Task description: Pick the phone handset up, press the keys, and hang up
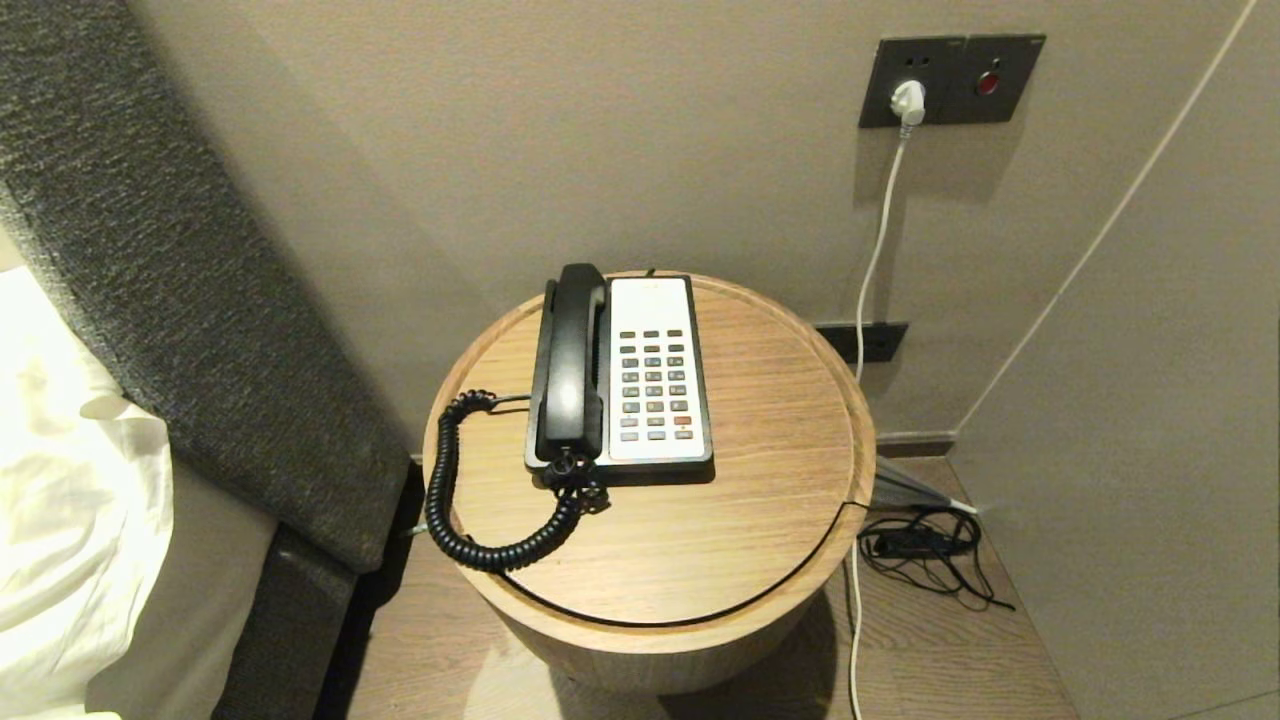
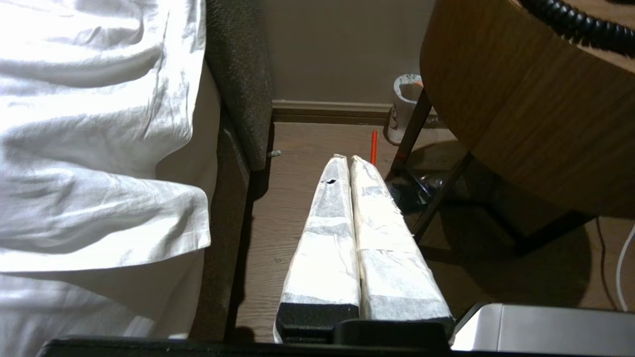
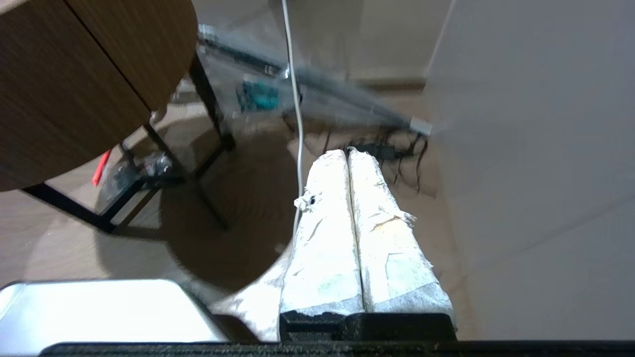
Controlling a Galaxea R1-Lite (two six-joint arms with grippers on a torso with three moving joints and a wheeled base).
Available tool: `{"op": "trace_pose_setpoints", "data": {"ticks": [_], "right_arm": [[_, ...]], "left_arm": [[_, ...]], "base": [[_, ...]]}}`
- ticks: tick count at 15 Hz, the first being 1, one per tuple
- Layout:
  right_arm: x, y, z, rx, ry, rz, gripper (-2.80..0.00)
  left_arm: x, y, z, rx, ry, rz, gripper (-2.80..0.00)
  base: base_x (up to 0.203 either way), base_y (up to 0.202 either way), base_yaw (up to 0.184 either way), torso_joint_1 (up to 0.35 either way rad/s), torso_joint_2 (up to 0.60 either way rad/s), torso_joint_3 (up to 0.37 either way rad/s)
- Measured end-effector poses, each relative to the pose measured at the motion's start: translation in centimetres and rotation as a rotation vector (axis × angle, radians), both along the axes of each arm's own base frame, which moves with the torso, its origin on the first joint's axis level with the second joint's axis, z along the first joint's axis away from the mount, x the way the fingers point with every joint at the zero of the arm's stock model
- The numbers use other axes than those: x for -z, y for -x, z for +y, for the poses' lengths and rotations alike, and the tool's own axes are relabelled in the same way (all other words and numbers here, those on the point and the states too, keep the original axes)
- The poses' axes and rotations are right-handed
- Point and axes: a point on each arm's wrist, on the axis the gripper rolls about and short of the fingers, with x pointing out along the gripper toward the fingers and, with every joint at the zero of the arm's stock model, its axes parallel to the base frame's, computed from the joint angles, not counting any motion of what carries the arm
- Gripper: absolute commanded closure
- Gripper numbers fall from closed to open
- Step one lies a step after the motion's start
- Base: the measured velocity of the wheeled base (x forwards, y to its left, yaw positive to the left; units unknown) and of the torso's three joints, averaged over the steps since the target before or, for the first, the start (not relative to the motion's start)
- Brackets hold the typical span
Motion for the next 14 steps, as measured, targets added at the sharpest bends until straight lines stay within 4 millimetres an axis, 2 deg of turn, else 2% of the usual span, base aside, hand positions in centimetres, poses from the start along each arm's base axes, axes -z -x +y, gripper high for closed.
{"op": "trace_pose_setpoints", "data": {"ticks": [4,7,14], "right_arm": [[0.14,-0.13,-0.01,0.006,-0.026,-0.014,0.0],[0.2,-0.14,0.01,-0.003,-0.004,-0.014,0.0],[0.18,-0.12,0.0,0.0,-0.009,-0.009,0.0]], "left_arm": [[0.33,-0.05,-0.03,0.017,-0.015,0.018,0.0],[0.19,-0.33,-0.08,0.046,-0.112,-0.043,0.0],[0.5,-0.34,-0.09,0.054,-0.104,-0.017,0.0]], "base": [[0.0,0.0,0.0,0.0,0.0,0.0],[0.0,0.0,0.0,0.0,0.0,0.0],[0.0,0.0,0.0,0.0,0.0,0.0]]}}
